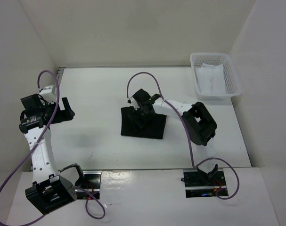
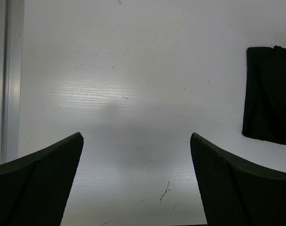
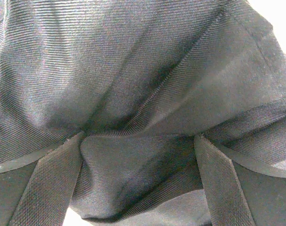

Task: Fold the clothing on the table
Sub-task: Fold the skirt

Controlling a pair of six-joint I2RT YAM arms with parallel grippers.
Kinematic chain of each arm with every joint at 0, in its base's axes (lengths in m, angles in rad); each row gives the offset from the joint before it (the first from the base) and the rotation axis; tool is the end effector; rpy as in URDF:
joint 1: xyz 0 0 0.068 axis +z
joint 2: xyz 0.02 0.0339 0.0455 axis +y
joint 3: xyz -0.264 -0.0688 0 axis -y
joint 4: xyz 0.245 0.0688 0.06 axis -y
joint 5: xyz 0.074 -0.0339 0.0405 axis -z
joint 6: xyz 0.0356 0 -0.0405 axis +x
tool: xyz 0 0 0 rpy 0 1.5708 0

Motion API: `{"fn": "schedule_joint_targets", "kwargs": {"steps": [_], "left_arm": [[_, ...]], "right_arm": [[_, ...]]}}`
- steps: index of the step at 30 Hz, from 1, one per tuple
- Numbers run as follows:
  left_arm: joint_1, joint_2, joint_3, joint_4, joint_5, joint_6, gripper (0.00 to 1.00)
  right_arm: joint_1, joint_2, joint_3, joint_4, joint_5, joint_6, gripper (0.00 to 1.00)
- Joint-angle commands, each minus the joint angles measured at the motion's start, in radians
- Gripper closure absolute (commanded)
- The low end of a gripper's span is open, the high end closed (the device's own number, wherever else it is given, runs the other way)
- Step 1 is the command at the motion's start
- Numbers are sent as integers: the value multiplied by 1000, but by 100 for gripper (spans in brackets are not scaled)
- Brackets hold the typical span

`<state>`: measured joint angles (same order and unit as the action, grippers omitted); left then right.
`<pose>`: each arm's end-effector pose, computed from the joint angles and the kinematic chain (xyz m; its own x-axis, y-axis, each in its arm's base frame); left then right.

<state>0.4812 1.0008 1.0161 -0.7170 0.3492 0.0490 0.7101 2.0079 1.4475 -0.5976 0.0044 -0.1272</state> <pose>0.1862 0.0835 0.3301 -0.5815 -0.2517 -0.7736 -0.1750 0.9674 -0.1832 0.3149 0.2705 0.1729 -0.6065 -0.6887 -0.3974 -0.7334 0.6776 -0.0549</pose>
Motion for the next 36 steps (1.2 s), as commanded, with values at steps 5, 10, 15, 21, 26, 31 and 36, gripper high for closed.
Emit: {"fn": "schedule_joint_targets", "kwargs": {"steps": [5,10,15,21,26,31,36], "left_arm": [[5,-18,12,11,27,9,0],[5,-18,12,11,27,9,0],[5,-27,12,11,27,9,0],[5,-27,12,11,27,9,0],[5,-36,12,11,36,9,0],[5,-36,12,11,36,9,0],[5,-36,12,11,27,9,0]], "right_arm": [[26,-191,20,-51,-66,-8,1],[26,-351,76,-76,-54,-17,1],[-56,-642,-2,-18,45,17,1],[-417,-971,-223,47,103,87,1],[-566,-1228,-387,38,181,100,1],[-662,-1379,-483,48,114,81,1],[-774,-1428,-483,32,59,72,1]]}}
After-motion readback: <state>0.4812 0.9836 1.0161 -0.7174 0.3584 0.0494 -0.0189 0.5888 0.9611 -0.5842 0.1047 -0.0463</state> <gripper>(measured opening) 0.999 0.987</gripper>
